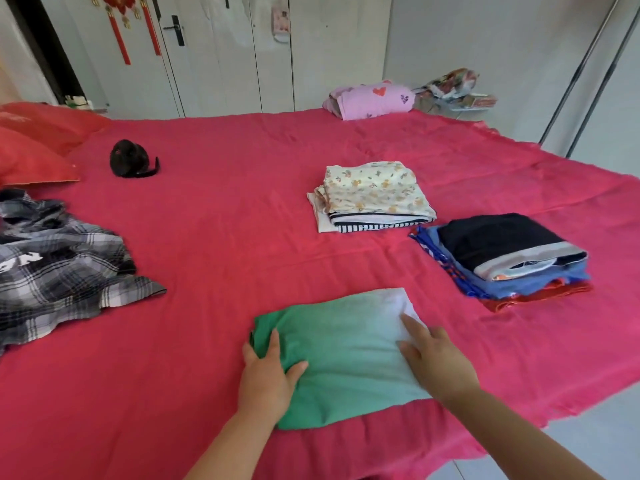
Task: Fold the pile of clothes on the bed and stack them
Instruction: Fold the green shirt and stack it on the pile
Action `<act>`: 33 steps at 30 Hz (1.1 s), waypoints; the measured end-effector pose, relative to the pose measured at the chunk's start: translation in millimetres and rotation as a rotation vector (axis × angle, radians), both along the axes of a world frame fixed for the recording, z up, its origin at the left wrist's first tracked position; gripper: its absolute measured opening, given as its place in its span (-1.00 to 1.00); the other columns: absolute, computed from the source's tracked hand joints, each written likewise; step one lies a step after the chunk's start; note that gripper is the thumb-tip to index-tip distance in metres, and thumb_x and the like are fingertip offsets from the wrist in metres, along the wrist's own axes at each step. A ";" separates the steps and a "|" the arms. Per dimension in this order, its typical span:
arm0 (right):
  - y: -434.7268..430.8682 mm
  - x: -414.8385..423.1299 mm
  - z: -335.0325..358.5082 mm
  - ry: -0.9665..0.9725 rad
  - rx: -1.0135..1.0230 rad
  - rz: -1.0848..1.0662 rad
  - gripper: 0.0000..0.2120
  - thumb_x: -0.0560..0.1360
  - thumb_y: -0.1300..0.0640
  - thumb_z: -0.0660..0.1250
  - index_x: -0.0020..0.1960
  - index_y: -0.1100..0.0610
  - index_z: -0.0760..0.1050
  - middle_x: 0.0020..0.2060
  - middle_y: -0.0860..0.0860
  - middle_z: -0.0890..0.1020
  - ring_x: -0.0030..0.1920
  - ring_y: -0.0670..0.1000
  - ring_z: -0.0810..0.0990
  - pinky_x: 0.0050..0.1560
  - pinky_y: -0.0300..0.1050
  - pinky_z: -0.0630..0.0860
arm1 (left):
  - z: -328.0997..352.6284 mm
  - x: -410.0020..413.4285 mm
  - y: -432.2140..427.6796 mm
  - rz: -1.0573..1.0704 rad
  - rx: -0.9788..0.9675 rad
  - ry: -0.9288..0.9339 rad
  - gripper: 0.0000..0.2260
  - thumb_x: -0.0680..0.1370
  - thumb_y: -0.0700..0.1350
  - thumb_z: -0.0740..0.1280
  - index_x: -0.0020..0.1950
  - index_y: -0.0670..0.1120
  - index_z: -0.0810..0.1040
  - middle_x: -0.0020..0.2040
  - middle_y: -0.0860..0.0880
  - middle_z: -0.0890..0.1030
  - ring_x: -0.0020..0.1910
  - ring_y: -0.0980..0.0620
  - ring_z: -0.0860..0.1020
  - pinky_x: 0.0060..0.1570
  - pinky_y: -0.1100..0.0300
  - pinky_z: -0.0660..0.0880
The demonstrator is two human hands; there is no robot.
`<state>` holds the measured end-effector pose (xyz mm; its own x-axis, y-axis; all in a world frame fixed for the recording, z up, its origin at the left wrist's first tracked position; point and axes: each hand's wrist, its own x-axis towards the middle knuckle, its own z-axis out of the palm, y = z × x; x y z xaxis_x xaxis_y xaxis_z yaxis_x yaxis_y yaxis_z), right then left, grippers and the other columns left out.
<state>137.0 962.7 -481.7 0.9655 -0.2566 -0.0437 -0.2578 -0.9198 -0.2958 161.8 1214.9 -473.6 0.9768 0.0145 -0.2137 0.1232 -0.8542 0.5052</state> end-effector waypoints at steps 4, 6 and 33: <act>-4.5 11.7 -8.0 -0.007 -0.033 0.025 -0.50 0.57 -0.17 0.05 0.48 -0.23 0.02 0.11 0.07 0.39 -0.02 0.13 0.57 -0.13 -0.05 0.48 | -5.3 3.8 1.0 0.018 0.000 -0.008 -0.27 0.49 0.23 0.25 0.53 0.02 0.02 0.29 -0.19 0.24 0.25 -0.10 0.40 0.25 0.26 0.27; -2.1 16.6 -7.8 0.004 -0.040 0.051 -0.52 0.58 -0.12 0.05 0.48 -0.20 0.06 0.11 0.07 0.39 -0.01 0.11 0.57 -0.14 -0.08 0.47 | -5.6 3.9 2.2 0.023 -0.027 -0.008 -0.29 0.50 0.18 0.29 0.53 -0.02 0.06 0.28 -0.17 0.28 0.27 -0.08 0.38 0.25 0.27 0.25; -248.8 87.4 100.3 -0.324 -0.331 -0.199 -0.55 0.57 -0.07 0.10 0.45 -0.10 0.18 0.16 0.04 0.40 0.01 0.16 0.58 -0.18 -0.03 0.47 | 86.4 120.4 -250.3 -0.232 -0.204 -0.333 -0.20 0.48 0.14 0.34 0.54 -0.09 -0.03 0.39 -0.13 0.13 0.33 -0.07 0.32 0.30 0.19 0.25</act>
